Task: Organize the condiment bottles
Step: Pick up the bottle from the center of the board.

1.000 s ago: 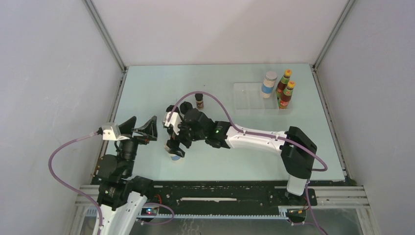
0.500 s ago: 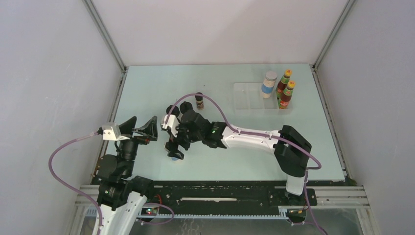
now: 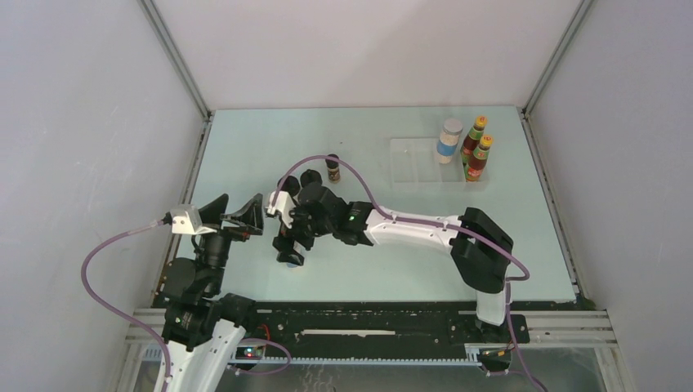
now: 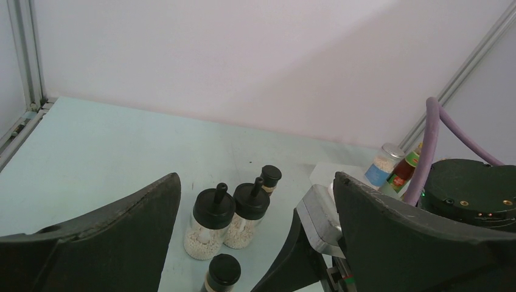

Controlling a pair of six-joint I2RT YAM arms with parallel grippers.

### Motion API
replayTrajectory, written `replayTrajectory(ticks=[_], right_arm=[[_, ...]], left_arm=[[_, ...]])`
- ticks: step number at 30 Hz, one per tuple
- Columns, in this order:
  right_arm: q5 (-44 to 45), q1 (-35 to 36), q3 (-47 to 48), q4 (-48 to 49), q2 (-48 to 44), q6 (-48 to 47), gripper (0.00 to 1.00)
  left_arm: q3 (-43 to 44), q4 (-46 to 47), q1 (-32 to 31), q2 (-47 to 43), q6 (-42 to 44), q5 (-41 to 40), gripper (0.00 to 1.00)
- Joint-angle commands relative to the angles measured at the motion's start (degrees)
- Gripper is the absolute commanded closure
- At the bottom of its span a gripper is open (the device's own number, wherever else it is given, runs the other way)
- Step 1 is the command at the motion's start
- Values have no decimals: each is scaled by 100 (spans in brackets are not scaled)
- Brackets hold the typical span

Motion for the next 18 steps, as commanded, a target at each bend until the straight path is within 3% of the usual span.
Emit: replayTrajectory(ticks=[1, 15, 18], right_arm=[[-163, -57, 325, 23, 107, 32, 3], [-510, -192, 451, -111, 283, 100, 30], [-573, -210, 473, -148, 292, 106, 46]], left_arm=[[-21, 97, -41, -4, -49, 7, 0], [-20, 87, -60, 7, -30, -9, 0], [-20, 86, -60, 19, -30, -6, 0]])
